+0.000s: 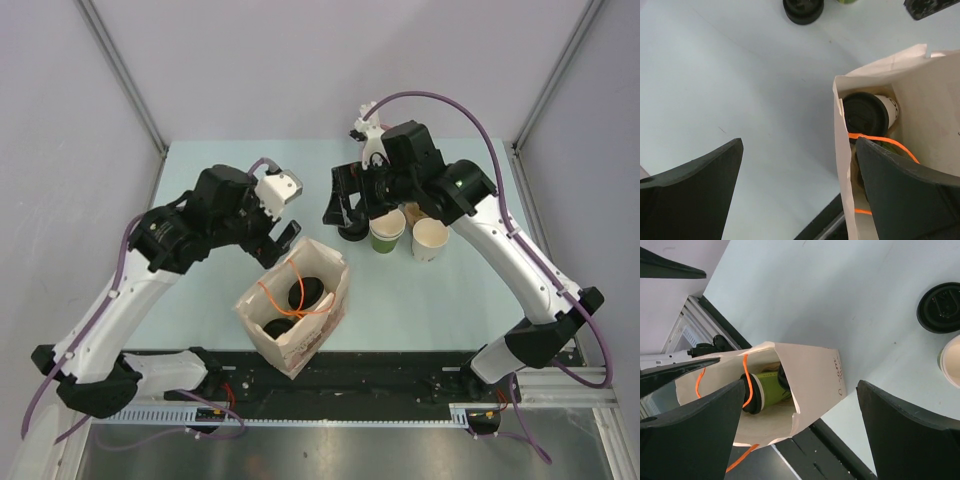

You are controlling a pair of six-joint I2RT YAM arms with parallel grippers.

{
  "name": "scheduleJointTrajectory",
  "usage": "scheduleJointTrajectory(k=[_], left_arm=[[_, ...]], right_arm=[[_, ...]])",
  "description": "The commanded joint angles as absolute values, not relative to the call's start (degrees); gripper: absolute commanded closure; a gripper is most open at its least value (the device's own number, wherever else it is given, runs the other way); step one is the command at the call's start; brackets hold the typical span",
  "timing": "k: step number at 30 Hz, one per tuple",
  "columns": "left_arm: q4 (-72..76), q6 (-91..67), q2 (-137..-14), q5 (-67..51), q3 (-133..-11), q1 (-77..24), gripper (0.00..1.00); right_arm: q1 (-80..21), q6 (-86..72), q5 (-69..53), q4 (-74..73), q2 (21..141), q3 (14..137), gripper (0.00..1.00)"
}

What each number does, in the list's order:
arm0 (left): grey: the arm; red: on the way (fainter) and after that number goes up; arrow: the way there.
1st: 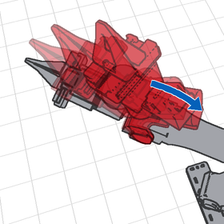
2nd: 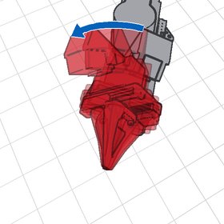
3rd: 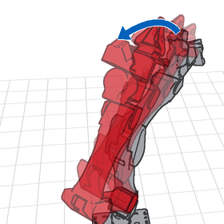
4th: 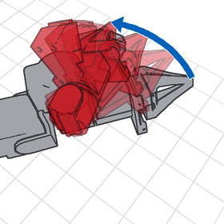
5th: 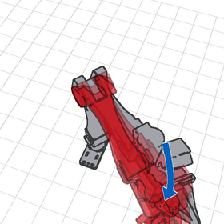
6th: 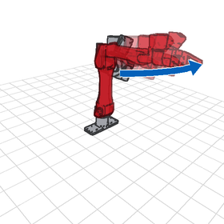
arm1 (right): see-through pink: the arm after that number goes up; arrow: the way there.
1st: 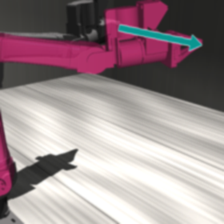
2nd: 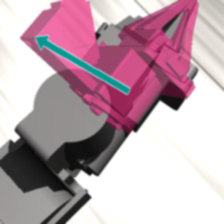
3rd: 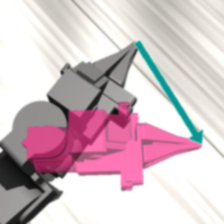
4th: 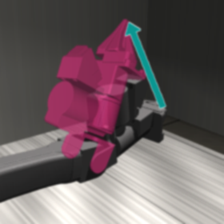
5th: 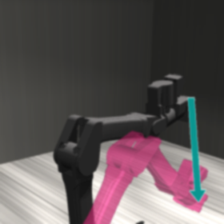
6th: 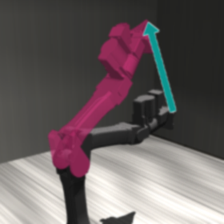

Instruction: Pack the takeout coffee

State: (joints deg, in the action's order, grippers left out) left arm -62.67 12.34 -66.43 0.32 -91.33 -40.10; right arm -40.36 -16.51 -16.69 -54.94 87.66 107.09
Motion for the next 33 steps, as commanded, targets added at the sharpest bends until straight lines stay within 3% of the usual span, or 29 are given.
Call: scheduleJointTrajectory(k=[1, 10, 18, 21, 26, 27, 29, 30, 32, 33], left_arm=[[-66.3, 10.7, -68.6, -2.2, -91.6, -39.8, 0.0], [-66.6, 10.7, -72.4, -4.0, -90.3, -39.8, 0.0], [-66.5, 11.3, -74.6, -3.4, -89.6, -39.9, 0.11], [-66.4, 11.2, -75.2, -4.6, -88.5, -39.9, 0.21], [-65.7, 10.4, -78.0, -6.3, -90.3, -40.5, 0.49], [-65.5, 10.0, -78.0, -6.7, -90.7, -40.6, 0.62], [-65.4, 9.1, -78.1, -6.8, -91.6, -40.9, 0.76], [-65.4, 8.9, -78.1, -6.5, -91.8, -40.9, 0.89], [-65.3, 7.8, -77.3, -5.6, -91.8, -40.9, 1.0], [-65.4, 7.6, -77.0, -5.1, -91.8, -40.9, 1.0]], right_arm=[[-40.0, -17.0, -15.4, -57.3, 86.6, 108.6, 0.0], [-39.8, -17.5, -14.5, -57.4, 83.5, 103.2, 0.0], [-39.6, -18.2, -14.0, -56.8, 81.7, 100.1, 0.0], [-39.4, -18.3, -14.1, -56.8, 81.1, 99.7, 0.0], [-38.7, -18.1, -14.1, -56.8, 80.7, 99.4, 0.0], [-38.6, -18.1, -14.2, -56.9, 80.6, 99.4, 0.0], [-38.3, -18.1, -14.1, -56.7, 80.4, 99.5, 0.0], [-38.1, -18.1, -13.8, -56.5, 80.5, 99.5, 0.0], [-37.8, -18.3, -13.2, -56.3, 80.2, 99.7, 0.0], [-37.5, -18.5, -12.7, -56.0, 80.2, 99.7, 0.0]])
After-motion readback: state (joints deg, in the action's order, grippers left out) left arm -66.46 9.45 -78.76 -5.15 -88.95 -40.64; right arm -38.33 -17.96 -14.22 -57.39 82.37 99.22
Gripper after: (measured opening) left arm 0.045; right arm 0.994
